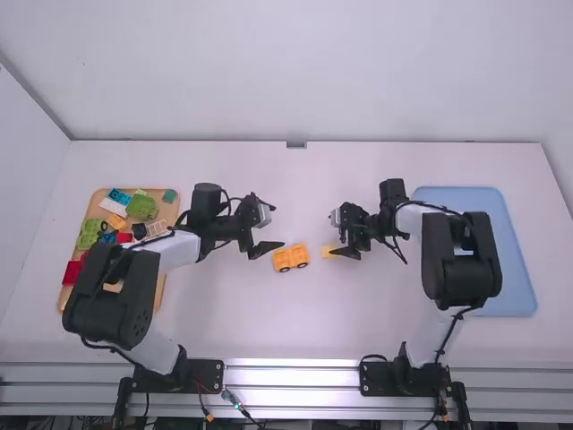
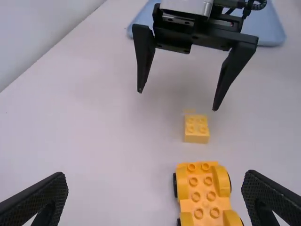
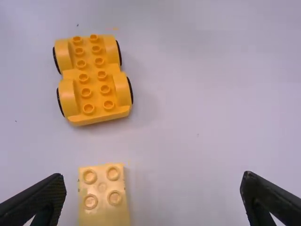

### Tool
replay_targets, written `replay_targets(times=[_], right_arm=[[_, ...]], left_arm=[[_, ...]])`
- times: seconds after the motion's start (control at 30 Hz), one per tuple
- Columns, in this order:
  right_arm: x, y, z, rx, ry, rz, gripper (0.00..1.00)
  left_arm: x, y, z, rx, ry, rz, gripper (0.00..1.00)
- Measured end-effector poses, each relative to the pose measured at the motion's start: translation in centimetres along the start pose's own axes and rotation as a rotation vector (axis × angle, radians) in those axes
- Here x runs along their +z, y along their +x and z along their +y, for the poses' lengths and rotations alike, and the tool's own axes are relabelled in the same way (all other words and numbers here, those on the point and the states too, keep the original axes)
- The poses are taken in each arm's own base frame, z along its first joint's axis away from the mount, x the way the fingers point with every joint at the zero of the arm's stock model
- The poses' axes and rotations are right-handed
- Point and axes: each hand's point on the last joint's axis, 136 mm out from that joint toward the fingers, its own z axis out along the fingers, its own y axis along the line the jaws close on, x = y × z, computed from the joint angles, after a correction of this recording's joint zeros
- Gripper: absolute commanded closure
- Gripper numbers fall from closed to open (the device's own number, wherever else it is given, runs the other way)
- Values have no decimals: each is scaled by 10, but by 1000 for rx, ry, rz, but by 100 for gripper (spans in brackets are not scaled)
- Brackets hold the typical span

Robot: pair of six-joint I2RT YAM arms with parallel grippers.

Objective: Assemble lego blocks to make yellow taxi

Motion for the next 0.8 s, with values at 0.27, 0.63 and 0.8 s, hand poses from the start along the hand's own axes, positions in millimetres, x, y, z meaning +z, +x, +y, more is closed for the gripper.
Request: replay_targets(times=[0.27,0.63,0.8], right_arm=[[23,29,27,117,-92,-19,21],[27,31,29,93,-106,-39,54],[27,31,30,85,-106,-39,66]], left_arm=[[13,23,-8,-58,62,-17,1],[13,17,-6,-66,62,-38,1],[13,17,-6,-84,61,-40,1]])
